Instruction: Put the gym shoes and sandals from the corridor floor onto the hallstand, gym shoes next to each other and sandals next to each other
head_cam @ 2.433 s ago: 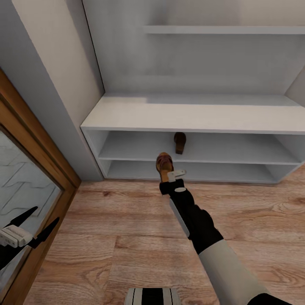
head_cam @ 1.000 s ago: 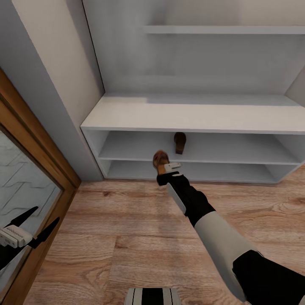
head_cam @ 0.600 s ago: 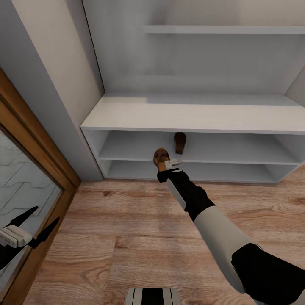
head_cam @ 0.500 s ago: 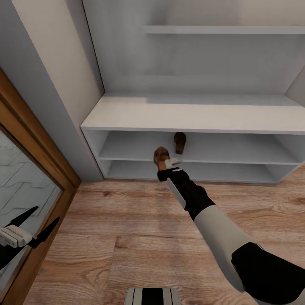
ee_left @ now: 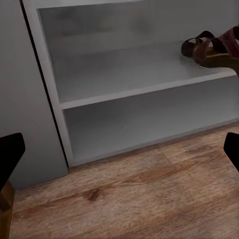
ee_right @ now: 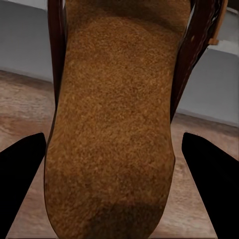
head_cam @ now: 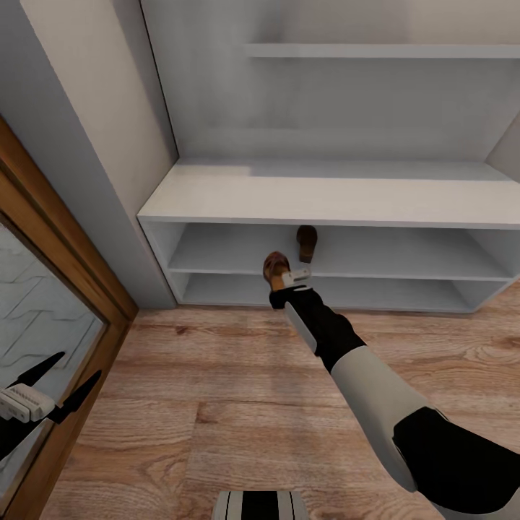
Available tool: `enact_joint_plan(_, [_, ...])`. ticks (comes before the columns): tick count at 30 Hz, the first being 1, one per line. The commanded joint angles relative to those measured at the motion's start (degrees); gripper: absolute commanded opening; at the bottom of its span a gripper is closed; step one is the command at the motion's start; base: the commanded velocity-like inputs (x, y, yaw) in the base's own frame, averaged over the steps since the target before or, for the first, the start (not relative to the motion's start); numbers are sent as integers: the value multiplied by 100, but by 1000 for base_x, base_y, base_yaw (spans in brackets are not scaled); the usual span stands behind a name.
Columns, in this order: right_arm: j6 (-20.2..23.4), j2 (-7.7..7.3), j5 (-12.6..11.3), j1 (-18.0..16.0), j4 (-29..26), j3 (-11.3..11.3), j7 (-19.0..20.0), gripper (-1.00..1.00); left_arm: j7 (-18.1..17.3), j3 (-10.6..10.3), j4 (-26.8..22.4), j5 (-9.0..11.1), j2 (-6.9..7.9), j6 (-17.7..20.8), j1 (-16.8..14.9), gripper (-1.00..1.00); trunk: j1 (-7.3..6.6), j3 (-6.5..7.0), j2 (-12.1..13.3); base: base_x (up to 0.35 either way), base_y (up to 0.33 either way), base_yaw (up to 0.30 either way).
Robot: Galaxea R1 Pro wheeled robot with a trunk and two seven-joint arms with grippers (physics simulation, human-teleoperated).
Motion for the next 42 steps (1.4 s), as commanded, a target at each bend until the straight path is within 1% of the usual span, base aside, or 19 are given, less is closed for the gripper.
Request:
enact_joint_plan(1, [-21,0,-1,-1,36,-1,1,-100,0,-1,0,0,0,0,-2,100,0,0,0,0,0,0])
enact_joint_plan(12, [-375,0,-2,4,553,-4,7,-100,1,-3,0,0,0,1,-3,100,0,0,0,0,0,0])
enact_joint_plan(18, [-521,0,-3,5,726,-4,9,-100,-2,-4,0,0,0,0,-1,100,0,0,0,0,0,0])
enact_joint_plan(31, [-596,0,-12,-7,799,-18,3,-100,-8,3,0,0,0,0,-2,100,0,0,0,0,0,0])
enact_joint_plan(38, [-600,0,-159,-7,802,-25,3,-100,-8,10,0,2,0,1,-1,100,0,0,0,5,0,0])
enact_joint_plan(42, [-601,0,-203,-9,803,-28,2,-100,1,12,0,1,0,5,-1,100,0,0,0,96,0,0])
